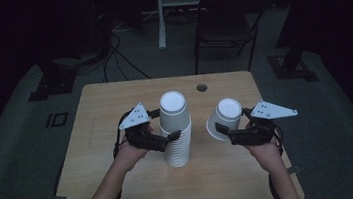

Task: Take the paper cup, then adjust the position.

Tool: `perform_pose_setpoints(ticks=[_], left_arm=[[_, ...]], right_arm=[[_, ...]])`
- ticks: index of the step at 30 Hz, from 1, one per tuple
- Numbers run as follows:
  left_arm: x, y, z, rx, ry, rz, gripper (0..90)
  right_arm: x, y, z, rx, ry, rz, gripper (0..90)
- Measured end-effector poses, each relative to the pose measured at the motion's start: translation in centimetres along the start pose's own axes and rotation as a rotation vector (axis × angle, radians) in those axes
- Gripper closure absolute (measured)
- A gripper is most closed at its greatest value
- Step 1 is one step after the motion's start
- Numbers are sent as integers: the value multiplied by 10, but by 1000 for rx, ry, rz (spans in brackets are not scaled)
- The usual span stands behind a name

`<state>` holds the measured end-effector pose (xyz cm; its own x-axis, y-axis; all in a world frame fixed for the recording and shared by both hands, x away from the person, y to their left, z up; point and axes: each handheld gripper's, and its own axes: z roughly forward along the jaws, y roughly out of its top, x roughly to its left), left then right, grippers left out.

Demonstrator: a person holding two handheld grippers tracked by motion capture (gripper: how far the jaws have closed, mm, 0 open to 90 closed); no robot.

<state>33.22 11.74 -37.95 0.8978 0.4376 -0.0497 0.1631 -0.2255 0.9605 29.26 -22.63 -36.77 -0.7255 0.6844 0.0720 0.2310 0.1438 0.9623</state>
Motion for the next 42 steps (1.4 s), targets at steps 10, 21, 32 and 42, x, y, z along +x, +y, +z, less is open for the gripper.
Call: perform_pose_setpoints(ticks=[10,21,32,42], left_arm=[[-4,-5,-18,-30,-1,-2,54],[-3,-33,-38,-42,15,-58,54],[-14,-80,-41,6,-7,-136,54],[-31,-111,-22,68,-73,-179,54]], right_arm=[[-2,-23,0,26,-10,26,193],[-4,-40,-2,55,-14,46,193],[-2,-47,-6,50,-17,55,193],[2,-53,-13,43,-14,60,193]])
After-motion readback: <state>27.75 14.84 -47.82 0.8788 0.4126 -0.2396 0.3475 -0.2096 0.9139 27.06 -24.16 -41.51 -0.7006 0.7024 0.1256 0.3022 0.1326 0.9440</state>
